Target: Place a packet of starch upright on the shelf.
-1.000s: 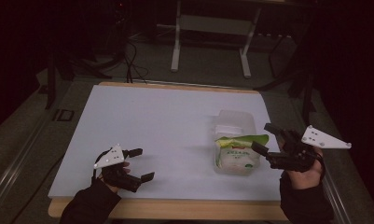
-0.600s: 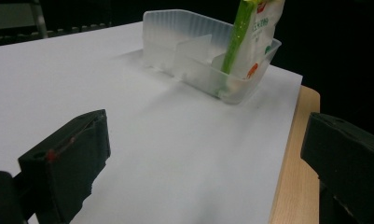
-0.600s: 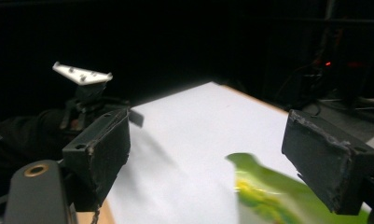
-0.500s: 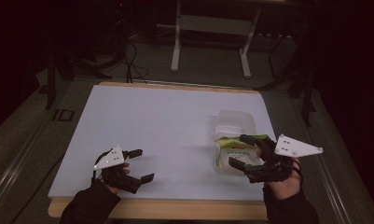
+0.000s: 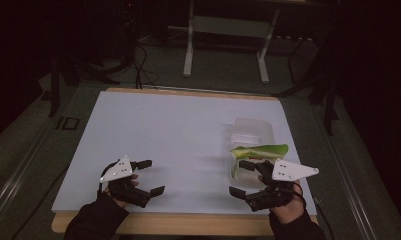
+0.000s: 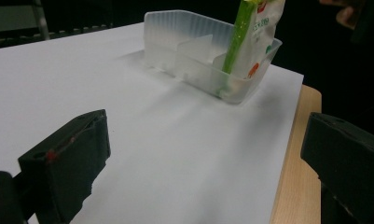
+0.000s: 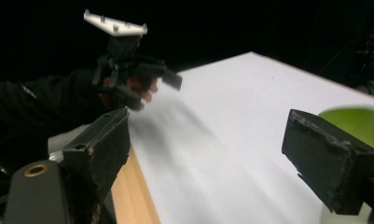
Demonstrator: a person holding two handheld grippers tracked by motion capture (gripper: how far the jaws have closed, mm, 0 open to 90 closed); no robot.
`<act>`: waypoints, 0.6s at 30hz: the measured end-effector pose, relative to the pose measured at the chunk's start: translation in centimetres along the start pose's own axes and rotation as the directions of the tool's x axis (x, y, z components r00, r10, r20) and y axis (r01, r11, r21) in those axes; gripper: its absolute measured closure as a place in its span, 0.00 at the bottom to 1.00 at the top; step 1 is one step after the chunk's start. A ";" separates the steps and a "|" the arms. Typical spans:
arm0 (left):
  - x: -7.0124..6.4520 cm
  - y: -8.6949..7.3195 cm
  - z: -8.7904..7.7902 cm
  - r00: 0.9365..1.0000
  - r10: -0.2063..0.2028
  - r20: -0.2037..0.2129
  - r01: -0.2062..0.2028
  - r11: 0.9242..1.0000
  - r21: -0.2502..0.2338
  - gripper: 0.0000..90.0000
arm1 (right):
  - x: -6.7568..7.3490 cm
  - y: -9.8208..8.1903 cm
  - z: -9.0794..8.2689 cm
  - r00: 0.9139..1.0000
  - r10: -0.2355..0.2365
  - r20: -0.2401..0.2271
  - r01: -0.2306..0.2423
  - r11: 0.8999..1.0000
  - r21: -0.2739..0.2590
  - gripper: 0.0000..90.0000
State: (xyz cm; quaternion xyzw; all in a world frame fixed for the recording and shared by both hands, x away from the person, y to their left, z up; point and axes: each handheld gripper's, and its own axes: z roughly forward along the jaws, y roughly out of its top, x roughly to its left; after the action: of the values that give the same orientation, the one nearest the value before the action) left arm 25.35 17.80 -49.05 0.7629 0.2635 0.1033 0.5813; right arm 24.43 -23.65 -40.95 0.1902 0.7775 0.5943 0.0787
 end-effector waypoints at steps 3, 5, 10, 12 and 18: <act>0.0 0.0 0.0 1.000 0.003 -0.001 -0.003 1.000 0.000 0.02 | 0.2 -1.0 0.5 1.000 0.005 -0.005 -0.005 1.000 0.028 0.17; 0.0 0.0 0.0 1.000 0.007 -0.002 -0.007 1.000 0.000 0.02 | 0.2 -1.6 0.7 1.000 0.015 -0.007 -0.015 0.999 0.040 0.16; 0.0 -0.1 -0.1 1.000 0.010 -0.002 -0.010 1.000 0.005 0.02 | 0.4 -3.2 1.1 1.000 0.020 0.001 -0.020 0.996 0.082 0.16; 0.0 -0.1 -0.1 1.000 0.011 -0.002 -0.011 1.000 0.005 0.02 | 0.4 -3.6 1.1 1.000 0.018 0.010 -0.019 0.996 0.089 0.16; -0.1 -0.4 0.0 1.000 0.015 -0.004 -0.015 1.000 0.009 0.02 | 0.4 -4.8 1.1 0.999 0.011 0.034 -0.014 0.993 0.114 0.16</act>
State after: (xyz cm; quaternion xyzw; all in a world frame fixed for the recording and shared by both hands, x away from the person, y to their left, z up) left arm 25.18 17.80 -49.40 0.7673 0.2593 0.1082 0.5764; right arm 23.43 -23.58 -45.80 0.2090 0.8075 0.5461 0.0768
